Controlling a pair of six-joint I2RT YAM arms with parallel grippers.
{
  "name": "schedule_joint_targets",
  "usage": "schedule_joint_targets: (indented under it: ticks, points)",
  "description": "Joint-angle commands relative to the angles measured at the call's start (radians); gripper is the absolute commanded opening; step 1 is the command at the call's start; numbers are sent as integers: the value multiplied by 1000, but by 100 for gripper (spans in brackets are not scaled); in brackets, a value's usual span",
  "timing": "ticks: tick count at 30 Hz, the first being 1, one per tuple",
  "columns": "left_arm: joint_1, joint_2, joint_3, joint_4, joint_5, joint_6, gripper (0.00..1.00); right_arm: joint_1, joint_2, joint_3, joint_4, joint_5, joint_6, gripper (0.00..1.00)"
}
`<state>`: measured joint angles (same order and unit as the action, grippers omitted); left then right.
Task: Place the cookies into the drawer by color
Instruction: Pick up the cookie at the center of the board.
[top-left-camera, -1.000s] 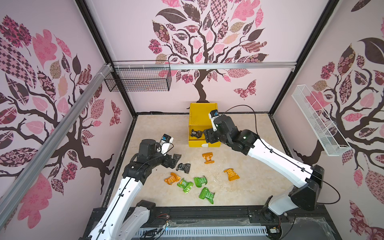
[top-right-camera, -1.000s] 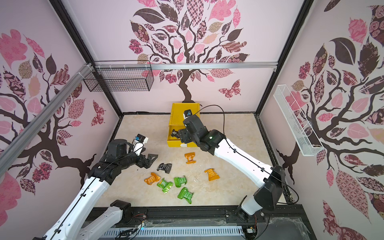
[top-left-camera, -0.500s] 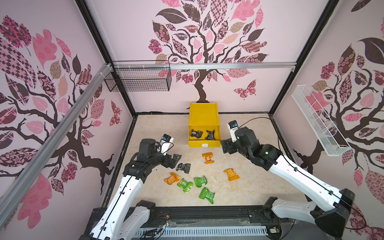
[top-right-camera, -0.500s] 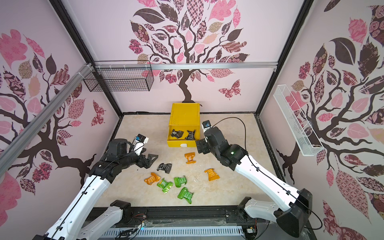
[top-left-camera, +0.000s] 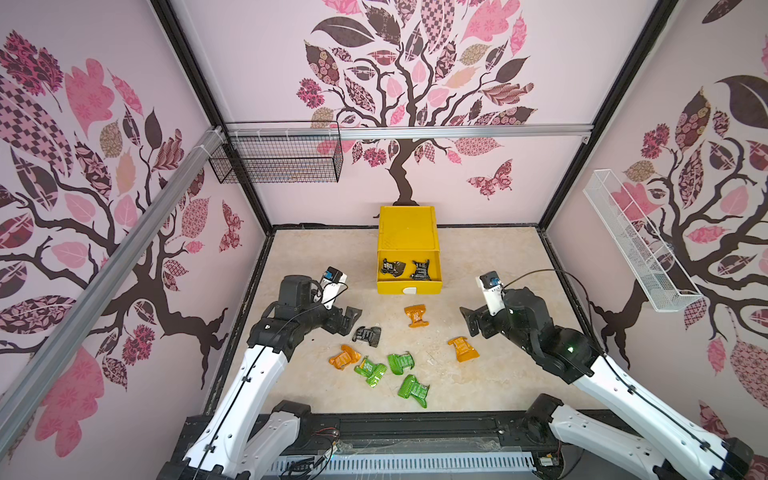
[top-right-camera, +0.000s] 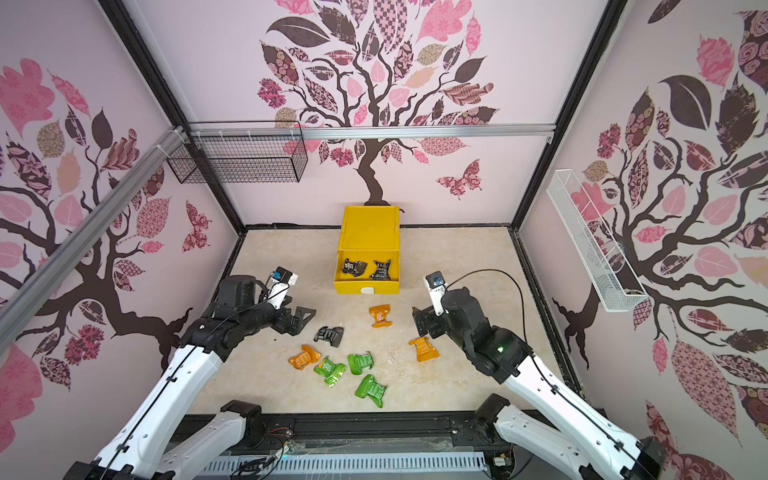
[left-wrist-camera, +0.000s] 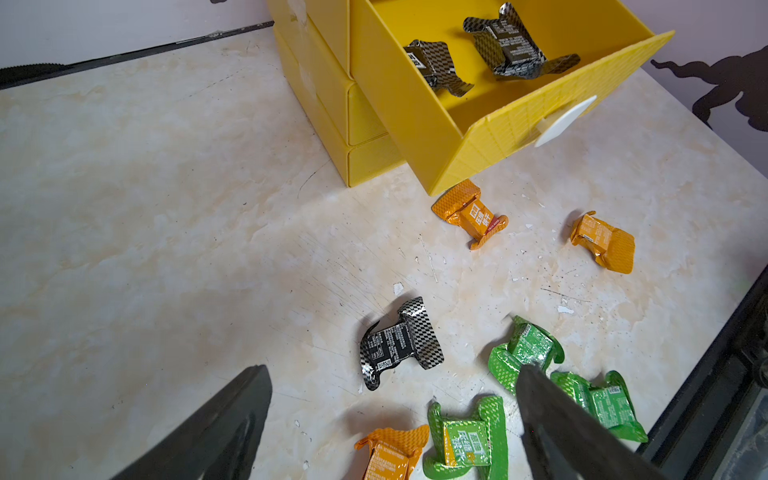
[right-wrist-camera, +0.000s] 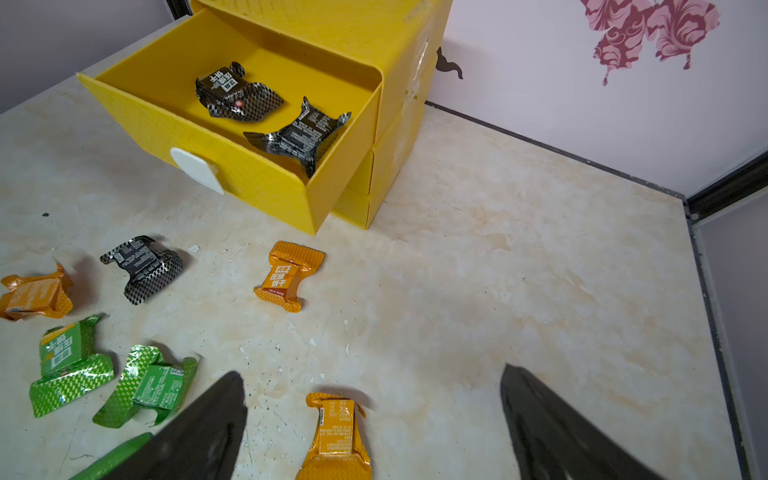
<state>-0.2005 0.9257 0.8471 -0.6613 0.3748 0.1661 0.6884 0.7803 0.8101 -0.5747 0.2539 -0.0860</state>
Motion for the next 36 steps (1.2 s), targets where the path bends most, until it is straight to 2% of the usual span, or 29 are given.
schedule_joint_targets:
  ticks: [1,9,13,17,22,25,30,36]
  points:
    - [10,3,12,2,2,25,97,-5,-72,-47,19,-16,-44,99]
    - [18,24,31,2,12,8,97,-5,-248,-213,88,-2,-126,99]
    - [18,20,16,6,26,9,97,-5,-380,-275,97,-8,-103,99]
    - [26,24,8,7,16,31,97,-4,-459,-313,96,-129,-83,99]
    - [25,31,36,-23,57,25,97,-5,-542,-391,159,-179,-70,99]
    - [3,49,47,-44,76,81,97,-5,-604,-417,186,-185,-74,99]
    - [-69,101,86,-154,117,267,97,-6,-608,-425,197,-174,-77,99]
    - [-91,183,29,-115,148,449,97,-8,-619,-430,204,-174,-85,99]
